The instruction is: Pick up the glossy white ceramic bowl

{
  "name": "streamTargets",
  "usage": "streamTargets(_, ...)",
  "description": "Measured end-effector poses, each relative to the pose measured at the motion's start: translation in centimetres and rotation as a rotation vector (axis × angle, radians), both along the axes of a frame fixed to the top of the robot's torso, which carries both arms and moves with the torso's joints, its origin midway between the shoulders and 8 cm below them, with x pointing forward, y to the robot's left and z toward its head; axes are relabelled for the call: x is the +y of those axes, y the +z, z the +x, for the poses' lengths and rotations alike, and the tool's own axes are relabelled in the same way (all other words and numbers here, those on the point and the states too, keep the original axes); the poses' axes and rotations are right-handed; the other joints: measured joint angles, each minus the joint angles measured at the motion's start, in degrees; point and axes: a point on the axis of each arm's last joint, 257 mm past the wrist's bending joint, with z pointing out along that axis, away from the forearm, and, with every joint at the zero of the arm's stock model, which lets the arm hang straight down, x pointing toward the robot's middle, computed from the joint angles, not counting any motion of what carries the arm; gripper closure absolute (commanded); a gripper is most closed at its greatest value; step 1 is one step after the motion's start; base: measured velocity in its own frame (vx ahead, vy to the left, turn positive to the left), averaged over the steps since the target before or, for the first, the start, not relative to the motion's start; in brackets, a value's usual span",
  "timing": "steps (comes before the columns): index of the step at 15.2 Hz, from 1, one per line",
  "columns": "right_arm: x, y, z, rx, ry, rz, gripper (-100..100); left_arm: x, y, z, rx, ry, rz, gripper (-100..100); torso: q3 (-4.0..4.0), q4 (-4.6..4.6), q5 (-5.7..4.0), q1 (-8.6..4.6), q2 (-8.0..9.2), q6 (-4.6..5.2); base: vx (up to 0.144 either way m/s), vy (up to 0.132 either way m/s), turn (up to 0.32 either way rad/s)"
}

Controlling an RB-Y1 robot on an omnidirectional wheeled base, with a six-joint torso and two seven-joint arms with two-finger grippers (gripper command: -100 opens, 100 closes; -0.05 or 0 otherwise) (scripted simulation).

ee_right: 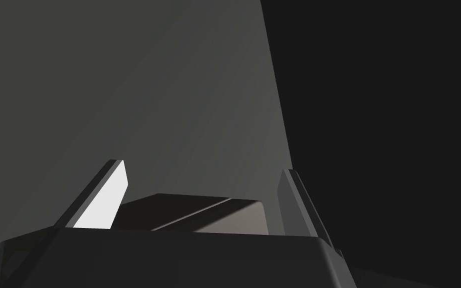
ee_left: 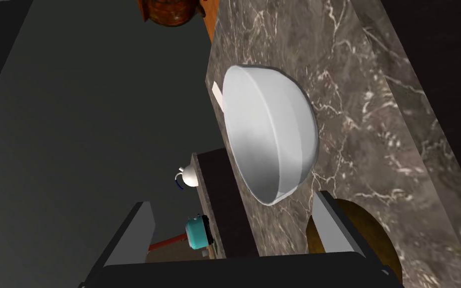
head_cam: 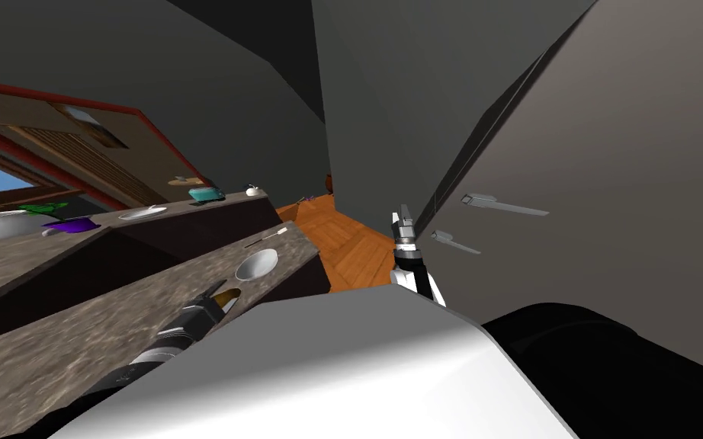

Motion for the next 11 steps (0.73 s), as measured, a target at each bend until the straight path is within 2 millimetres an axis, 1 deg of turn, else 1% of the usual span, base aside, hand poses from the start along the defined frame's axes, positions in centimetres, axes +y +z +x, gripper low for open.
streamTargets(2, 0.0, 0.0, 0.0, 0.0, 0.0, 0.0, 0, 0.7, -0.8, -1.3, 0.051, 0.023, -0.02, -100, 0.03, 0.01, 0.03, 0.15, 0.06, -0.03, 0.092, -0.047, -0.085)
streamTargets(5, 0.0, 0.0, 0.0, 0.0, 0.0, 0.0, 0, 2.1, -2.3, -3.6, 0.138, 0.062, -0.054, -100, 0.04, 0.02, 0.03, 0.13, 0.06, 0.01, 0.102, -0.061, -0.152)
streamTargets(11, 0.0, 0.0, 0.0, 0.0, 0.0, 0.0, 0, 4.6, -4.8, -8.7, 0.324, 0.158, -0.127, -100, -0.02, -0.01, 0.03, 0.11, -0.03, 0.0, 0.123, -0.059, -0.143)
